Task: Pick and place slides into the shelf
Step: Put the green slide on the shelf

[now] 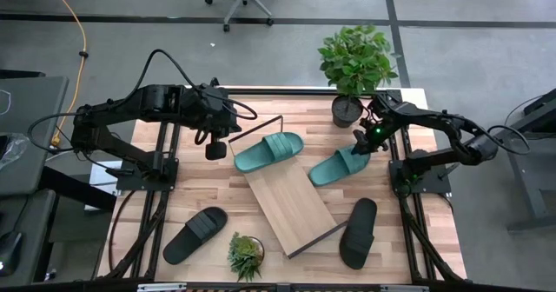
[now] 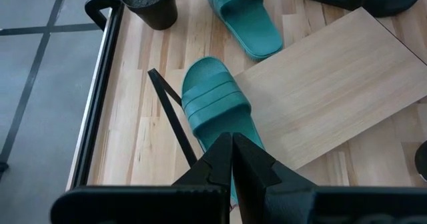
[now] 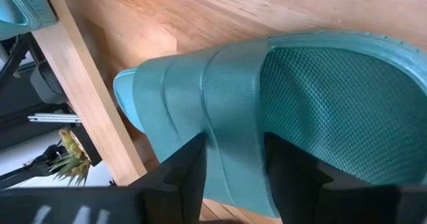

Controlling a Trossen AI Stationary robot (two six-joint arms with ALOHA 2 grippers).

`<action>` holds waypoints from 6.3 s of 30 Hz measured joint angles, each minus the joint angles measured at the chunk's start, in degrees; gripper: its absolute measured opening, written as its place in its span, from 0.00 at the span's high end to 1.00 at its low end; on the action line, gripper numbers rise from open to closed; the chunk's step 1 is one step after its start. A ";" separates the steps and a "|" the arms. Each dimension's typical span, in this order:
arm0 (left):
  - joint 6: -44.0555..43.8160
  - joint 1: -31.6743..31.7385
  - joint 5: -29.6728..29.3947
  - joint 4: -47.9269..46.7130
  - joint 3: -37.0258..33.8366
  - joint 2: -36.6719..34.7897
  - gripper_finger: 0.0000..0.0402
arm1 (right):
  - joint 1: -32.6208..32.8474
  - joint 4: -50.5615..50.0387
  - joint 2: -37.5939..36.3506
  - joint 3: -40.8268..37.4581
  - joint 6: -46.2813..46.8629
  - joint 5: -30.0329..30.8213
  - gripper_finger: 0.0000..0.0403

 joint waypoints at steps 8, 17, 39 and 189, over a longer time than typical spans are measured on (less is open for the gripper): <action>0.00 0.00 0.00 0.00 0.02 0.00 0.99 | 0.03 -0.24 0.00 0.00 -0.20 0.03 0.81; 0.00 0.00 0.00 -0.01 0.00 0.00 0.99 | 0.00 -0.81 -0.01 0.00 -0.01 1.10 0.97; 0.11 0.00 0.00 -0.02 0.00 0.00 0.99 | -0.02 -3.06 -3.04 0.00 -0.73 0.44 1.00; -0.85 0.00 -1.31 1.05 0.00 0.02 0.99 | 43.48 38.00 -15.54 5.70 45.51 21.25 1.00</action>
